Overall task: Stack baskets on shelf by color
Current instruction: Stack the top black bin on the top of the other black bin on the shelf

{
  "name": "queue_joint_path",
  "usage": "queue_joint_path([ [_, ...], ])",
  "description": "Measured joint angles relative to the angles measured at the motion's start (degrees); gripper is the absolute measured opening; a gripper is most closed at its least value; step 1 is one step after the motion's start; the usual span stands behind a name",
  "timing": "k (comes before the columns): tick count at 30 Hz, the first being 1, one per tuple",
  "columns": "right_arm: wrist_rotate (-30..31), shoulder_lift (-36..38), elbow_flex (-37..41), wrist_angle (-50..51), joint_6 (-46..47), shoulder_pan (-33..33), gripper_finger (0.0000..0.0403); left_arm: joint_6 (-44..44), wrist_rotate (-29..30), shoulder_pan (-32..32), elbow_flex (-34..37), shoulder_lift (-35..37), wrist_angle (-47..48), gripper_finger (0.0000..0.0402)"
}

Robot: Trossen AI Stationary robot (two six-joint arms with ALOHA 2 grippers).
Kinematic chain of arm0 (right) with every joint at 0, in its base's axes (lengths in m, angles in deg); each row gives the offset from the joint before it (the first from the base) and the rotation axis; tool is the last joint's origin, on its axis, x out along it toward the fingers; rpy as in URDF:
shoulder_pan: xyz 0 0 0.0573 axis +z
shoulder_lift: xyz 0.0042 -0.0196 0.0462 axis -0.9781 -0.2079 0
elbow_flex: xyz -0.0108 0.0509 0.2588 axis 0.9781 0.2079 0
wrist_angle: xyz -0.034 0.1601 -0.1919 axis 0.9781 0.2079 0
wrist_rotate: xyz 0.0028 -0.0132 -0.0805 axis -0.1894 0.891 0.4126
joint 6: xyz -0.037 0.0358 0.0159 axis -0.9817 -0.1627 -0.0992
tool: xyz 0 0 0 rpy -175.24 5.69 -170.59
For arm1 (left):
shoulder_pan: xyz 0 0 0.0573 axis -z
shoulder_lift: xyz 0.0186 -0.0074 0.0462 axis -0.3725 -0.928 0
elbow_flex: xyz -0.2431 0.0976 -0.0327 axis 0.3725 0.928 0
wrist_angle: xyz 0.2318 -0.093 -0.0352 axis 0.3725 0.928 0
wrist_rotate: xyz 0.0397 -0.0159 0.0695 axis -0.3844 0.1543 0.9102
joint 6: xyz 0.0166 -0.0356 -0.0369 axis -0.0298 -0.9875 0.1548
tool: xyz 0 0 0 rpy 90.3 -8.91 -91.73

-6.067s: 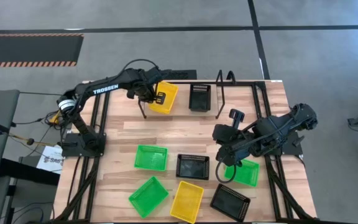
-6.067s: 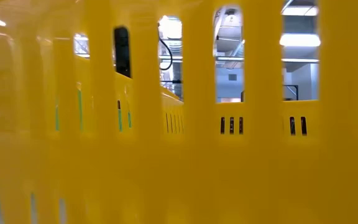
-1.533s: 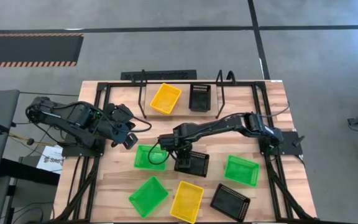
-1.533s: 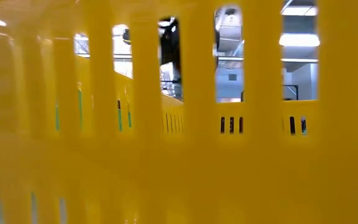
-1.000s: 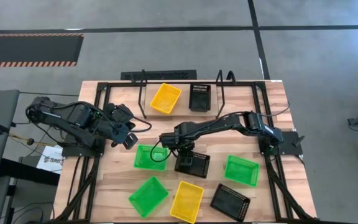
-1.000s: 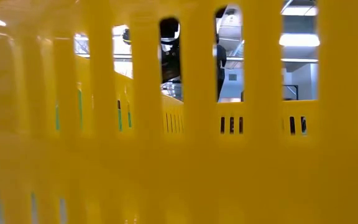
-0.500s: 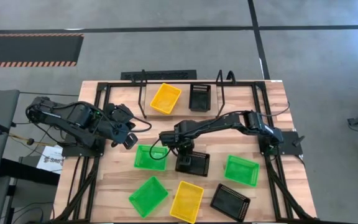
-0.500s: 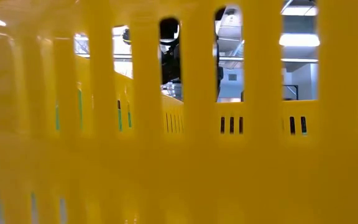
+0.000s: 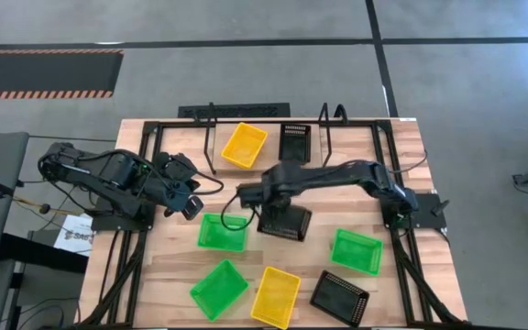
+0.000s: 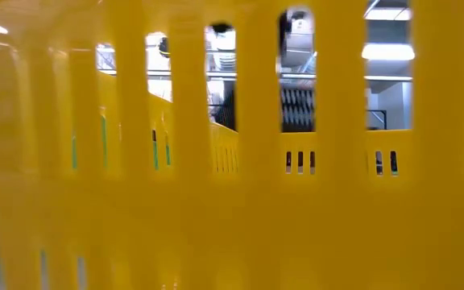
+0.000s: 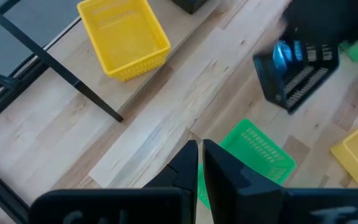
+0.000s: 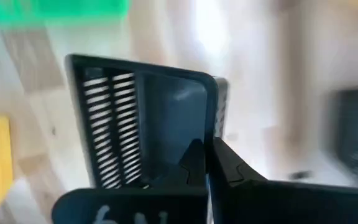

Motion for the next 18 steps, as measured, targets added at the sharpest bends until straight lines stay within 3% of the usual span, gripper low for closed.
queue_joint_path([
  [2,3.7,2.0,-4.1,0.2,1.5,-0.3,0.0002,0.0,0.0,0.0,0.0,0.0,-0.1,0.0011],
  [6,8.8,10.3,-3.1,-5.1,5.3,-2.5,0.0001,0.0,0.0,0.0,0.0,-0.3,-0.1,0.0011],
  [11,21.4,18.1,-3.0,-5.4,14.4,-6.2,0.0001,0.0,-0.1,0.0,0.0,-0.3,-0.4,0.0011],
  [18,23.9,23.5,-3.0,-7.4,21.5,-13.1,0.0001,0.1,-0.1,0.0,0.0,-0.3,-0.4,0.0011],
])
